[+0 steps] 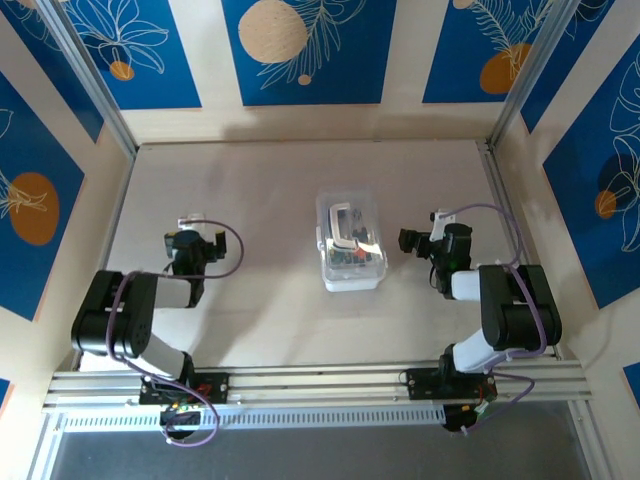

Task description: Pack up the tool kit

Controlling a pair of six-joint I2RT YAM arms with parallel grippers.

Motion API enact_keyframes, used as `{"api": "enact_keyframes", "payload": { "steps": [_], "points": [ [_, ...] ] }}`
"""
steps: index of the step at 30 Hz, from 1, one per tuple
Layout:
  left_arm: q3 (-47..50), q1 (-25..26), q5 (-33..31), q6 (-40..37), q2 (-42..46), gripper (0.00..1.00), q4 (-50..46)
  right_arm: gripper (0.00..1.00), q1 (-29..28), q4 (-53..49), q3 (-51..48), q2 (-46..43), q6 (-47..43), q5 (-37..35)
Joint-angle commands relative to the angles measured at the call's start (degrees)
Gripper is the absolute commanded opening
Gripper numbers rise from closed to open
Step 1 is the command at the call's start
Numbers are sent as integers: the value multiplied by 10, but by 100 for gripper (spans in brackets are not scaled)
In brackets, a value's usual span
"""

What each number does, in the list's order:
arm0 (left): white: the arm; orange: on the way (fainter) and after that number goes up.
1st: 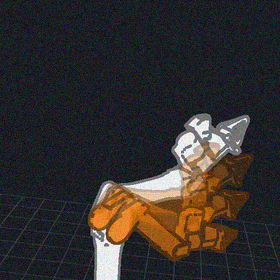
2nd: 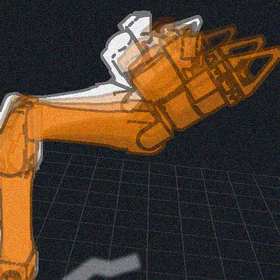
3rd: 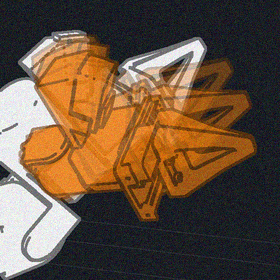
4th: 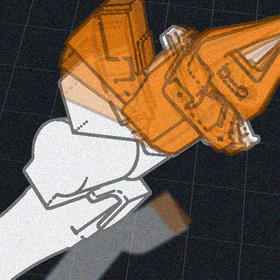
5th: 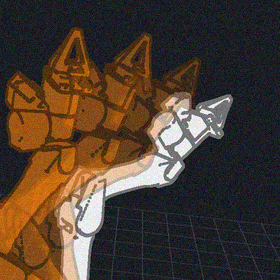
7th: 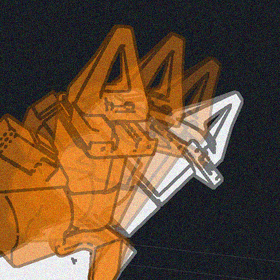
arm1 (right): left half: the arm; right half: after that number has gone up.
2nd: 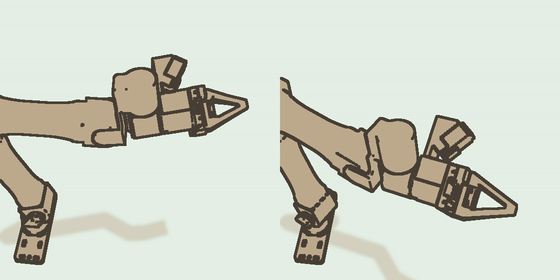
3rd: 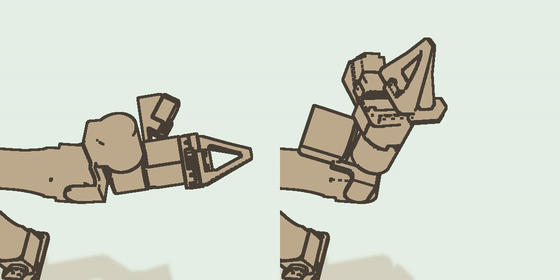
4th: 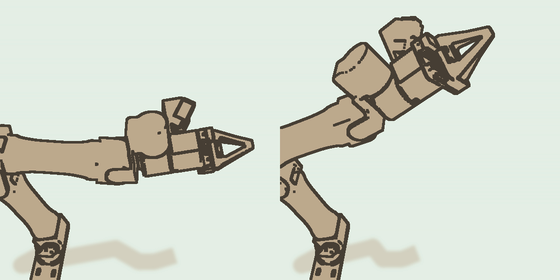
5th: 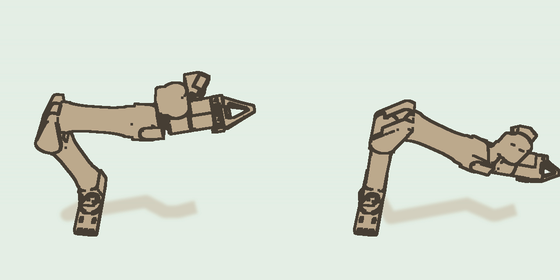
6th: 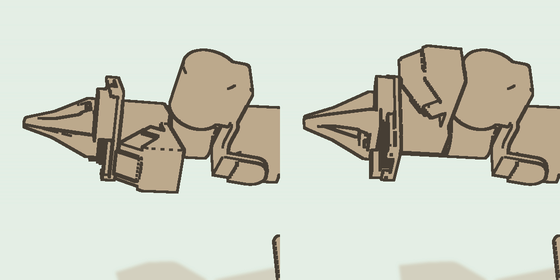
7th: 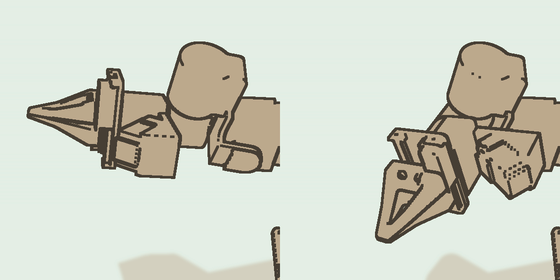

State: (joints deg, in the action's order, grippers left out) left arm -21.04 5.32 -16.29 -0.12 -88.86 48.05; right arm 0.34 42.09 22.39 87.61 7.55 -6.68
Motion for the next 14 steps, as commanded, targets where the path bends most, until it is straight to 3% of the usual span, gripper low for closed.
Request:
{"api": "enact_keyframes", "payload": {
  "steps": [1,14],
  "points": [
    [14,-8,34,5,-1,100,80,99,-7,40,13,-7,-13,-2],
    [11,-7,36,-1,-7,100,88,99,-9,46,12,-4,-23,14]
  ]
}}
